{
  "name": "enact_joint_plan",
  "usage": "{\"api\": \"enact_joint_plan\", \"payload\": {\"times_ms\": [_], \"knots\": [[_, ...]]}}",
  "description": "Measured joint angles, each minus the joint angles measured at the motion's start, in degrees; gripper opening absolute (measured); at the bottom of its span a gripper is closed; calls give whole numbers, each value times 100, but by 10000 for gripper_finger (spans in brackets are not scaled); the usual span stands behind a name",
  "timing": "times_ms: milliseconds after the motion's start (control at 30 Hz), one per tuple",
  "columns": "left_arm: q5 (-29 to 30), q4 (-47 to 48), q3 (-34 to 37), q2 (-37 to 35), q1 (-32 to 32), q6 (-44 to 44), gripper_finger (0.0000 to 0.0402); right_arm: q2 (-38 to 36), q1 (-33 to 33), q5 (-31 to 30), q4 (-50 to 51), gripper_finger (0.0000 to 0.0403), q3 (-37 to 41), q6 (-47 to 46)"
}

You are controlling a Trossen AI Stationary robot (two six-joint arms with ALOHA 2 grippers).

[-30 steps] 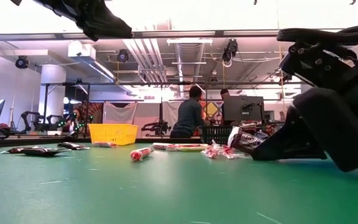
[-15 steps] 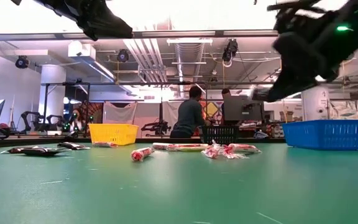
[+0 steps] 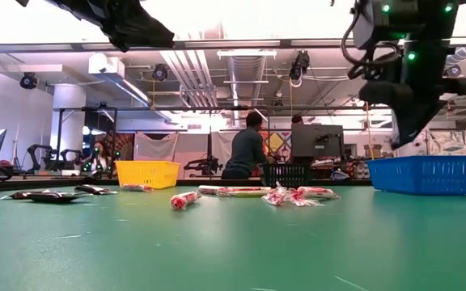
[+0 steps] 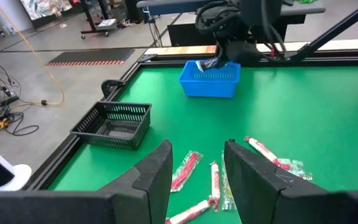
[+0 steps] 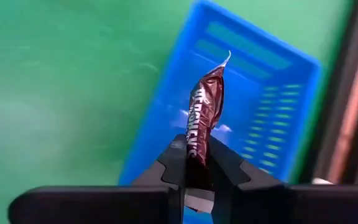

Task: Sort candy by brand, put in halloween buckets
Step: Put the brown chocolate into the blue basket, then put the pink candy into the yellow basket

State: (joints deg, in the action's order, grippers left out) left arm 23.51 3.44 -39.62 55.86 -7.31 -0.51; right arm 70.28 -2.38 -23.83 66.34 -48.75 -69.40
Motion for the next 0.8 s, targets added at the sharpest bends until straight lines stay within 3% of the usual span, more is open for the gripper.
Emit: {"api": "enact_joint_plan", "payload": {"times_ms": [233,533,800], "knots": [[0,-37,0,0,2,0,130,277,233,311,225,42,-2,-15],[0,-48,0,0,2,-54,130,657,393,346,248,129,-3,259],[0,-31,0,0,2,-151,130,437,392,285,234,180,-197,608]]}}
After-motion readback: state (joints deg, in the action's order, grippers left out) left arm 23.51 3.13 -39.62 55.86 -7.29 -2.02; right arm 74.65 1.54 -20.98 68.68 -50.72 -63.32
